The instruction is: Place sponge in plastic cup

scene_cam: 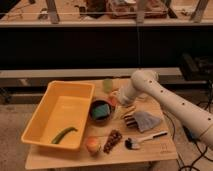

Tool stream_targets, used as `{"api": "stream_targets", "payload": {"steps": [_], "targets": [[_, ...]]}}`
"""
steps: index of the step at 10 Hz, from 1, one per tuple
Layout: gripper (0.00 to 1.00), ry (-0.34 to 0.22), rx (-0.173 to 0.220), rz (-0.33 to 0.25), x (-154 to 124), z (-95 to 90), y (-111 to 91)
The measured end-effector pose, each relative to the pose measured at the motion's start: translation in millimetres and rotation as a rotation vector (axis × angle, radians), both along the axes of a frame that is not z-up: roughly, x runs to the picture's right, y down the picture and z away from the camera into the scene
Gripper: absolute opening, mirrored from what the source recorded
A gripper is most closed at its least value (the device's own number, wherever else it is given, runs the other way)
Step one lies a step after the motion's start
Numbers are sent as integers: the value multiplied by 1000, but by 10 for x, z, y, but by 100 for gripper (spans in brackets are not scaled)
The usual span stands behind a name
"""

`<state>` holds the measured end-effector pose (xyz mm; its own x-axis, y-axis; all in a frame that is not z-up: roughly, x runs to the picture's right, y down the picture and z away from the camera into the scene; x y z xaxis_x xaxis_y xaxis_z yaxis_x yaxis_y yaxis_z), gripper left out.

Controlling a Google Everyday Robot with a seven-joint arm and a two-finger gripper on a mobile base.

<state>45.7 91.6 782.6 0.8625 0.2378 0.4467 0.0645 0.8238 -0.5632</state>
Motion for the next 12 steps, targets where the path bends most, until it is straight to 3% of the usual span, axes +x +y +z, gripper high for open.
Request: {"api": "stream_targets", "payload": {"steps": [7, 12], "targets": [[80, -4, -1, 9, -129, 109, 68], [80, -14, 61, -36, -283, 247, 209]]}}
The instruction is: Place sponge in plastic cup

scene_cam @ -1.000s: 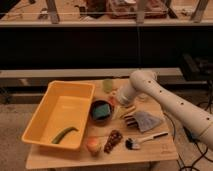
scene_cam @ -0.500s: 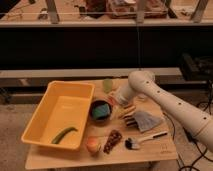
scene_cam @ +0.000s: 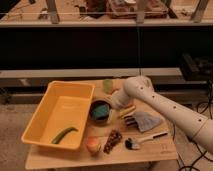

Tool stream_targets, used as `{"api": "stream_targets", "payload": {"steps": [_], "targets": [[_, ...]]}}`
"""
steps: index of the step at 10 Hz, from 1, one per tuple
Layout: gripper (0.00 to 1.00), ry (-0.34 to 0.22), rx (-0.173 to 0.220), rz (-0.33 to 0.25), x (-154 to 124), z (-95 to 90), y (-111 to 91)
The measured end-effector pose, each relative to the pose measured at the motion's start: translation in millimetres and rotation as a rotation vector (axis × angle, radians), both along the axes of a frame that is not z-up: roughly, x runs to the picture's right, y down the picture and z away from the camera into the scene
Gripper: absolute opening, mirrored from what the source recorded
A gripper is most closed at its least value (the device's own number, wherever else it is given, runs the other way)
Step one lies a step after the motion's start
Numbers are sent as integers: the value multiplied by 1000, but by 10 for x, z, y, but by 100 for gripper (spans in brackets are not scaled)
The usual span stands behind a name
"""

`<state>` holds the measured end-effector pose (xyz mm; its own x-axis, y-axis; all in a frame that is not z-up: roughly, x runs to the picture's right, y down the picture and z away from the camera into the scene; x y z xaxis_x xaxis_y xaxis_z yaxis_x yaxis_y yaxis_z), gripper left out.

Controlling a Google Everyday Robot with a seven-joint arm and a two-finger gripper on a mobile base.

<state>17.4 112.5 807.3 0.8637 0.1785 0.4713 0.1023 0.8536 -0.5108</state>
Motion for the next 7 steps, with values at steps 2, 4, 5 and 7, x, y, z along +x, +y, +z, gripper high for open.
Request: {"api": "stream_targets", "payload": {"steps": [2, 4, 5, 7], "targets": [[70, 12, 33, -17, 13, 58, -2], [51, 20, 41, -23, 21, 112, -7], [41, 23, 41, -24, 22, 139, -12], [37, 25, 40, -28, 34, 174, -8]]}}
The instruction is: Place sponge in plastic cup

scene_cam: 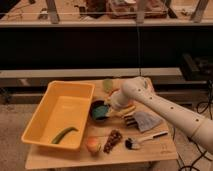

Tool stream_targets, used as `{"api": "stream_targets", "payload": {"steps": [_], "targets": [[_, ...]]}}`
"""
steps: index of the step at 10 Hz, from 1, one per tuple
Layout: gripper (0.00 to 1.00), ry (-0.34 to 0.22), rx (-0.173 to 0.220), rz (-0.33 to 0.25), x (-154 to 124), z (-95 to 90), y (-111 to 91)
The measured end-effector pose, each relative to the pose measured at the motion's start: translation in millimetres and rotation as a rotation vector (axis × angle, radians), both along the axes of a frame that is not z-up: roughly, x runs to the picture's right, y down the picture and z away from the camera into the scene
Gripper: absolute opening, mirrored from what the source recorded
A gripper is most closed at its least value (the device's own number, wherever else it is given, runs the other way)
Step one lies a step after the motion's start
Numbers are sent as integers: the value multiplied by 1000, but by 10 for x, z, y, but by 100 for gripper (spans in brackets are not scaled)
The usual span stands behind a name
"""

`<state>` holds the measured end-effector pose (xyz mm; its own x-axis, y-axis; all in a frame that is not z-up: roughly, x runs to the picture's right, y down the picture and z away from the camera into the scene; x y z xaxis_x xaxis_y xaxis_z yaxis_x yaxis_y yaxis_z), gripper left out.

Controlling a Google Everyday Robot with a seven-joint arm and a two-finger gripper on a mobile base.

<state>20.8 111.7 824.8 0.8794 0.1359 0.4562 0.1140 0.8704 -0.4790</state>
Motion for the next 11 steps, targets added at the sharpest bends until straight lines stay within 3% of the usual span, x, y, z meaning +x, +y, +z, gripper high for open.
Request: {"api": "stream_targets", "payload": {"steps": [5, 9, 11], "targets": [[37, -31, 18, -7, -33, -44, -81], [37, -58, 63, 41, 49, -341, -446], [37, -49, 82, 66, 139, -375, -574]]}}
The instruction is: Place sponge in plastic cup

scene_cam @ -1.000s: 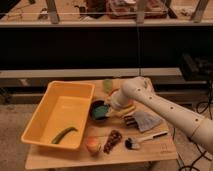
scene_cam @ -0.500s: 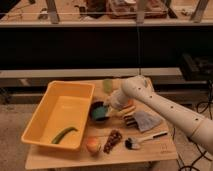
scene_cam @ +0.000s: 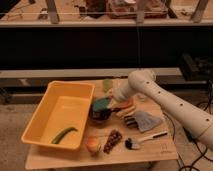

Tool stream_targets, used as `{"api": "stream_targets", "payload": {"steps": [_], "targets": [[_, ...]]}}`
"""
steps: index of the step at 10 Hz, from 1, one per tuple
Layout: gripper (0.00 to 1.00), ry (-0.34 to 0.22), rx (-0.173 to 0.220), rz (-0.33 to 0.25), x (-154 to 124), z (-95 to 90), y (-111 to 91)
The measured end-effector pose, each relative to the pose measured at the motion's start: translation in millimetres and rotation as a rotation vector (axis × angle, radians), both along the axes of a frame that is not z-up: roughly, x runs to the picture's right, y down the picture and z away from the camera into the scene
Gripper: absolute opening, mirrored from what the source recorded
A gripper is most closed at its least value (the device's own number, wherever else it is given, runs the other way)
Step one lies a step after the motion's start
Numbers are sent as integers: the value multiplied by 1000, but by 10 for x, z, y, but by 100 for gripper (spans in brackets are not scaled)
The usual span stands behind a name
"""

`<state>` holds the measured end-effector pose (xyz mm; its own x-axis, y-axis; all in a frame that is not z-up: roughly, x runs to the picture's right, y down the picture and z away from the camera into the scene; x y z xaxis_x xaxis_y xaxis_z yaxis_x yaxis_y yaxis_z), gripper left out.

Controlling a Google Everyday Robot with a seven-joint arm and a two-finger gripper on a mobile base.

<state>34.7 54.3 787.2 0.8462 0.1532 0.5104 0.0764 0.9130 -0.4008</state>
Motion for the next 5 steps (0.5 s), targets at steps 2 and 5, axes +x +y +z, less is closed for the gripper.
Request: {"api": "stream_targets", "payload": {"steps": [2, 5], "targets": [[37, 25, 7, 46, 186, 6, -134], [37, 78, 25, 115, 488, 52, -413]]}}
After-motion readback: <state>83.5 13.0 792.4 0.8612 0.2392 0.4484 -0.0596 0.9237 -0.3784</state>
